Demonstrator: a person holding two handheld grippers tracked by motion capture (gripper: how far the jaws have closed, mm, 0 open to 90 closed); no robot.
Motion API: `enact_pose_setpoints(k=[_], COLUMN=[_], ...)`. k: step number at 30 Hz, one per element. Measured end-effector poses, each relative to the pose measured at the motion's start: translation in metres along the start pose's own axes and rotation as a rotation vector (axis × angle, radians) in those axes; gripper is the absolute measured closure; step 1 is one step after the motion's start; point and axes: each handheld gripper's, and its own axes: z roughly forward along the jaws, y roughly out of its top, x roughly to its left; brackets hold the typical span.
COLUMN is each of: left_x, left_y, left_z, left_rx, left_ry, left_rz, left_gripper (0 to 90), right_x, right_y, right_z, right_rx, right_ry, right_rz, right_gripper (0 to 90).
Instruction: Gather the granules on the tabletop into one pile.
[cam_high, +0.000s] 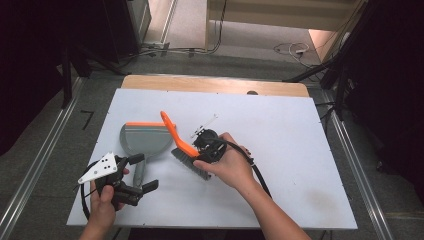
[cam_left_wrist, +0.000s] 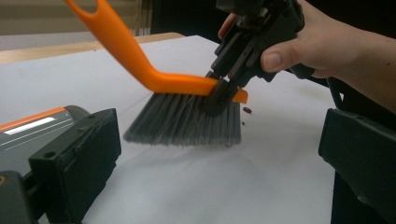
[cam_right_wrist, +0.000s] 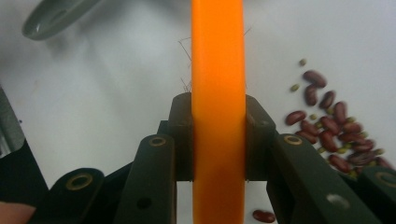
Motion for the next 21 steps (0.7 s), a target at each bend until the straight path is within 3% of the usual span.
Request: enact_pose_setpoints(k=[2, 8, 21], left_x=[0.000, 0.000, -0.001], left_y=[0.000, 0.000, 0.000], left_z=[0.000, 0.000, 0.002], left_rx=[0.001, 0.002, 0.007], left_ry=[0.000, -0.001, -0.003], left_rz=[0.001, 0.000, 0.003], left_gripper=[0.1, 0.1, 0.1], right_x=[-0.002, -0.025, -0.060], right_y=[-0.001, -0.009, -0.028], right_z=[0.006, 0.005, -0.009], right_rx=[0.027, -0.005, -0.028], right_ry=[-0.025, 0.005, -0.027], right_rz=[0.010, 0.115, 0.204], right_gripper=[68.6, 68.6, 68.6])
